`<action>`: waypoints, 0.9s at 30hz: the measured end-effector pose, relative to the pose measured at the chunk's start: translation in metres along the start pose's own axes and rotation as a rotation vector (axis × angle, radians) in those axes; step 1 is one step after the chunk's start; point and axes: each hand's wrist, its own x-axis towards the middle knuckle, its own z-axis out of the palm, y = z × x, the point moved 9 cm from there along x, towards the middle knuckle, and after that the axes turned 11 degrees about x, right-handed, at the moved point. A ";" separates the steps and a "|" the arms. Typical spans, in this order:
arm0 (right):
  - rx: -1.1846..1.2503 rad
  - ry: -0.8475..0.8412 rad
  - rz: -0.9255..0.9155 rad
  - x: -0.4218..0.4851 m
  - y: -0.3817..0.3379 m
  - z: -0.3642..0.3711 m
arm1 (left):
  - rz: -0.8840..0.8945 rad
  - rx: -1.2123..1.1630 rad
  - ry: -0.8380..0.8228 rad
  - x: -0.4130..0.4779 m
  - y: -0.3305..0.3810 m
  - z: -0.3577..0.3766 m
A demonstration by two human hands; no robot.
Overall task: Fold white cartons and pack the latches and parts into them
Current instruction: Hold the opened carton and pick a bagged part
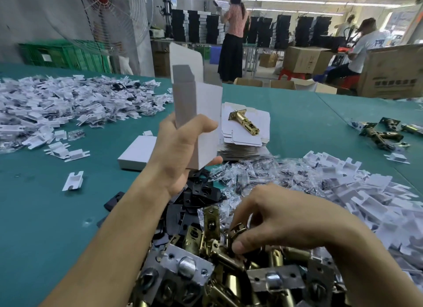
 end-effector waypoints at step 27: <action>-0.217 0.117 0.384 -0.016 0.042 -0.013 | 0.052 0.232 0.072 0.005 -0.009 -0.006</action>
